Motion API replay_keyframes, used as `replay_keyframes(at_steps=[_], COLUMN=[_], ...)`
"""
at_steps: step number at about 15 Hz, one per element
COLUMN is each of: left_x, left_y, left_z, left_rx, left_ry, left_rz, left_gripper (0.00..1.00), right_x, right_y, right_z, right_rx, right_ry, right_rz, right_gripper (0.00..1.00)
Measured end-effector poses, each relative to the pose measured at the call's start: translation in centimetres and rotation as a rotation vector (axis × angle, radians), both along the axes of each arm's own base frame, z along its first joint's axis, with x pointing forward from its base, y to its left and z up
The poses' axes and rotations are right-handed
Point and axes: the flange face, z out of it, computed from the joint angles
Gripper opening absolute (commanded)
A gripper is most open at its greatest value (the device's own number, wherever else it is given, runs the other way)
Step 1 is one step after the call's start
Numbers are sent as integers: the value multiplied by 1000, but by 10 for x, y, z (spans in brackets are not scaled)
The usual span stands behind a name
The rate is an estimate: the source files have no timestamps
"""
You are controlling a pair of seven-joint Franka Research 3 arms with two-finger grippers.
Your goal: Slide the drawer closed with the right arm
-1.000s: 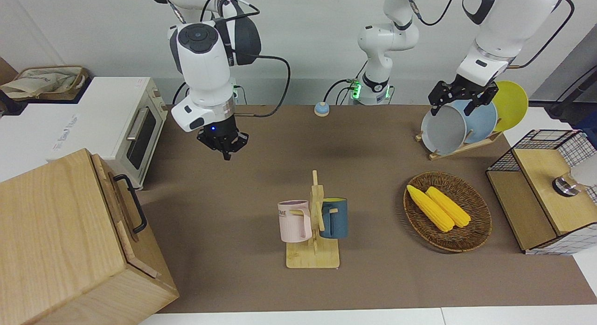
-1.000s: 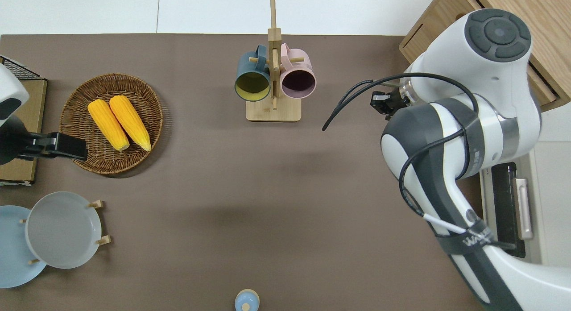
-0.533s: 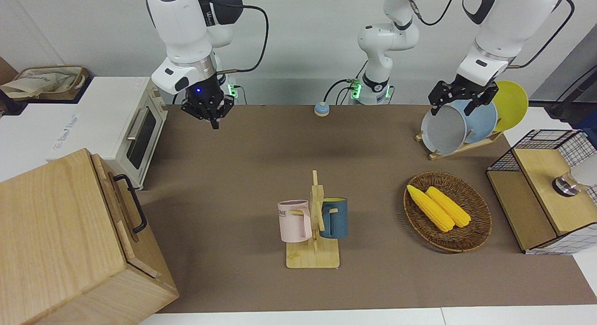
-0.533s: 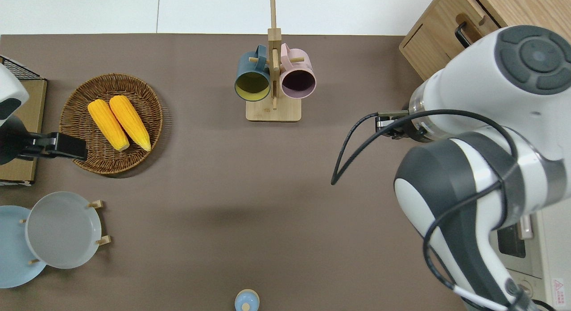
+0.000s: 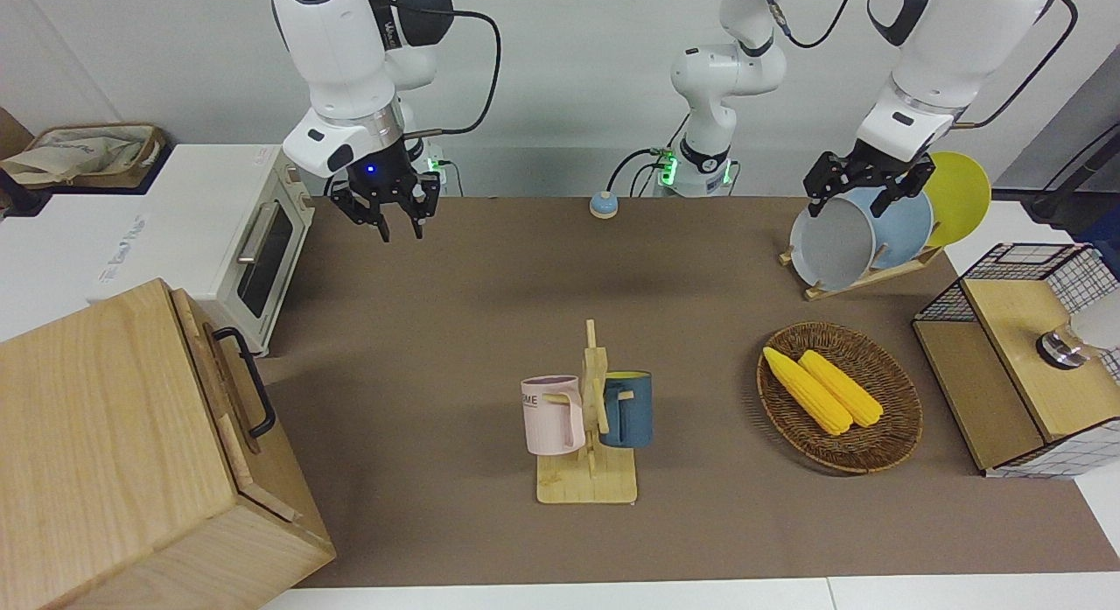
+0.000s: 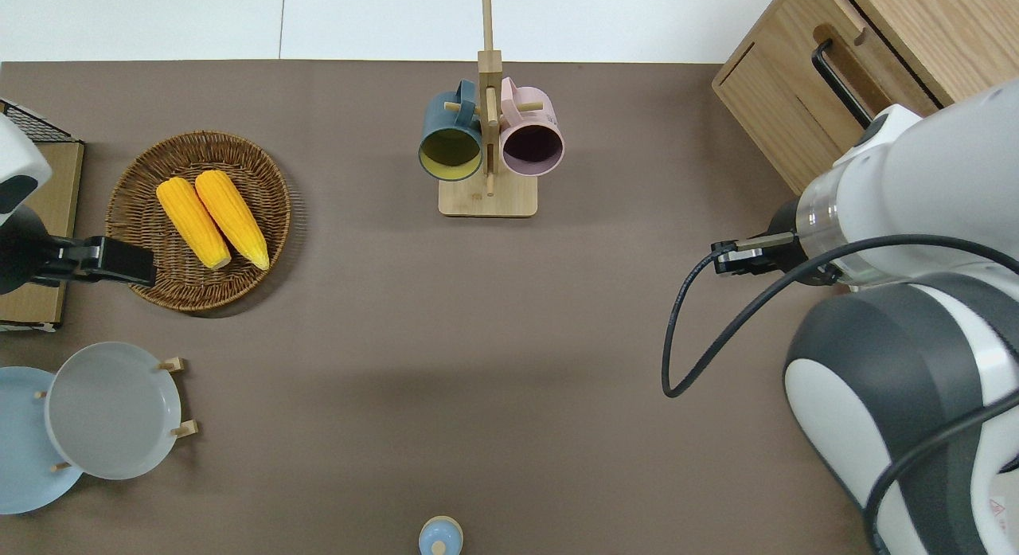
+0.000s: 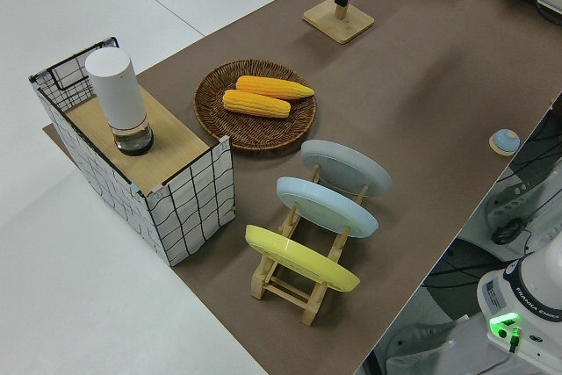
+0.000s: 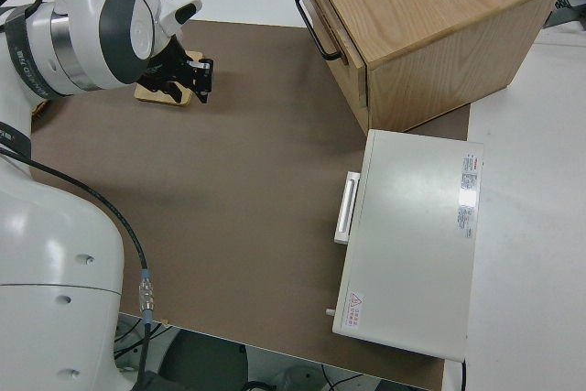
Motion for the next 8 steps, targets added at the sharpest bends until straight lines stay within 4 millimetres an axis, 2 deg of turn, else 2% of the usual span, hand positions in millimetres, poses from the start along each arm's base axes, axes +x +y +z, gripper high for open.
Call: replay_keyframes(at_steps=[4, 8], left_x=[0, 0], left_y=[0, 0], left_z=[0, 0], left_rx=[0, 0], left_ry=[0, 0], left_rz=[0, 0], left_gripper=[993, 993], right_x=[4, 9], right_y=[0, -2], right_z=[5, 0], right_rx=[2, -1], right_ry=[-10, 6], right_rz=[1, 3], right_gripper=[985, 985])
